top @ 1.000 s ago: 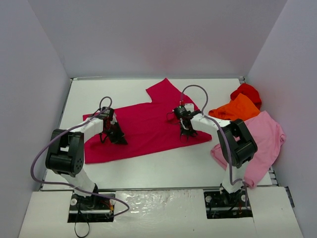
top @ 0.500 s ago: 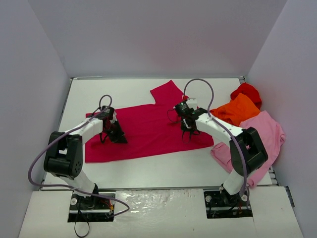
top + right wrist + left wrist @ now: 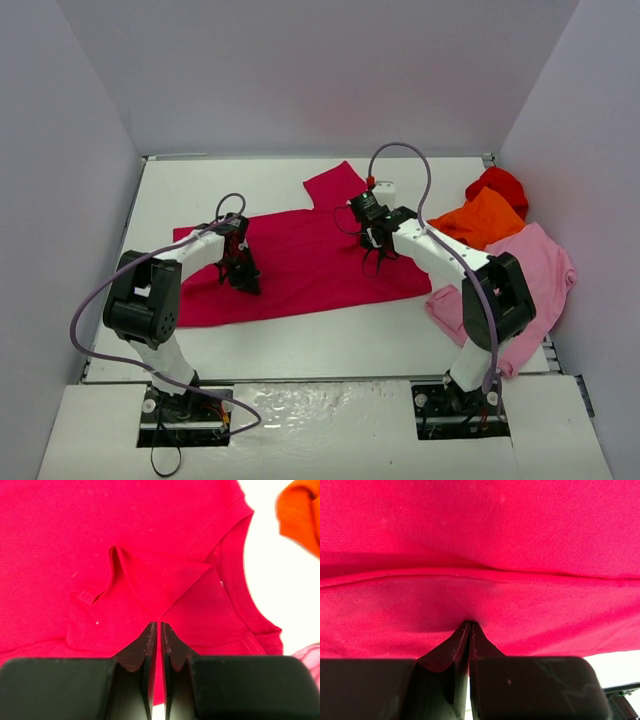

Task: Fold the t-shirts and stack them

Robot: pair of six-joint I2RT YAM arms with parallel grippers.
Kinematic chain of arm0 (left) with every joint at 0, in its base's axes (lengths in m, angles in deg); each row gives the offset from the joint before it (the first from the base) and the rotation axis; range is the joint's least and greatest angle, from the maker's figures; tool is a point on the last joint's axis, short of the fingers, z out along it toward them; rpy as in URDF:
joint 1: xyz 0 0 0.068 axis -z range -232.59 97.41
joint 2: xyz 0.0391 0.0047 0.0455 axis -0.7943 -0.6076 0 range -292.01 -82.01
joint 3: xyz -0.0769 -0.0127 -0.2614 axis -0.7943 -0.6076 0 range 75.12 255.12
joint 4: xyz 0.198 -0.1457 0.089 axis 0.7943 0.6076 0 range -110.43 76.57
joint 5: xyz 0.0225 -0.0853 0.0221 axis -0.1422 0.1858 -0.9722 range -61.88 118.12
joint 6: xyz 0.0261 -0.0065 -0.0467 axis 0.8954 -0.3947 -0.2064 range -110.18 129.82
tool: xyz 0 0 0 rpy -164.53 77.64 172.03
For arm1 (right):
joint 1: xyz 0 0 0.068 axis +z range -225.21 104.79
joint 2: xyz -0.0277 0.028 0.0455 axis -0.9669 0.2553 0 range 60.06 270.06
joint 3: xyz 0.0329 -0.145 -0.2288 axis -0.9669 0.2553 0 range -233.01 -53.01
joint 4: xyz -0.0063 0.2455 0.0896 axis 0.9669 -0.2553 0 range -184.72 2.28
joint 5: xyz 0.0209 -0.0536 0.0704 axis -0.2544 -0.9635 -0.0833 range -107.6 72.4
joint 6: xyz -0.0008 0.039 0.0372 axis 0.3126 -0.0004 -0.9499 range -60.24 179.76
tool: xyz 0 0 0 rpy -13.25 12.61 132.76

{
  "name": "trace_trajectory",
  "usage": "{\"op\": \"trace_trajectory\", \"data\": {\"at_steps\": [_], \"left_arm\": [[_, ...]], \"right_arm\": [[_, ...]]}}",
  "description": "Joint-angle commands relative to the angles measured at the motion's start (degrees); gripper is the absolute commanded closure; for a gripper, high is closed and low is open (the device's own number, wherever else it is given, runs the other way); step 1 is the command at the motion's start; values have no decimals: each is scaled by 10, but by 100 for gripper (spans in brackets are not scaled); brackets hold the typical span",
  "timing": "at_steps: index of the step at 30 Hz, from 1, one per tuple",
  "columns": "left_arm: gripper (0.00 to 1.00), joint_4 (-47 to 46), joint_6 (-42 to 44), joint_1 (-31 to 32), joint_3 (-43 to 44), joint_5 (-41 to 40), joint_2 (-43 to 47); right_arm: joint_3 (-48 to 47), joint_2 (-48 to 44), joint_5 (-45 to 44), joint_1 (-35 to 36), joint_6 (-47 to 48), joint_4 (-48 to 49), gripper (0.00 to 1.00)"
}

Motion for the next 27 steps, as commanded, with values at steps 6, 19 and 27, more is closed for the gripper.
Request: {"op": "trace_trajectory", "data": {"at_steps": [6,19,27], "left_arm": [[100,13,19,7,9,-38,7],[100,17,24,14,16,-42,0],[100,18,32,15,17,-43,-11]], "right_arm": [[-7,77,46,6,5,54,97],[15,114,61,7,2,72,99],[-57,158,-43,0,35,70,99]]}}
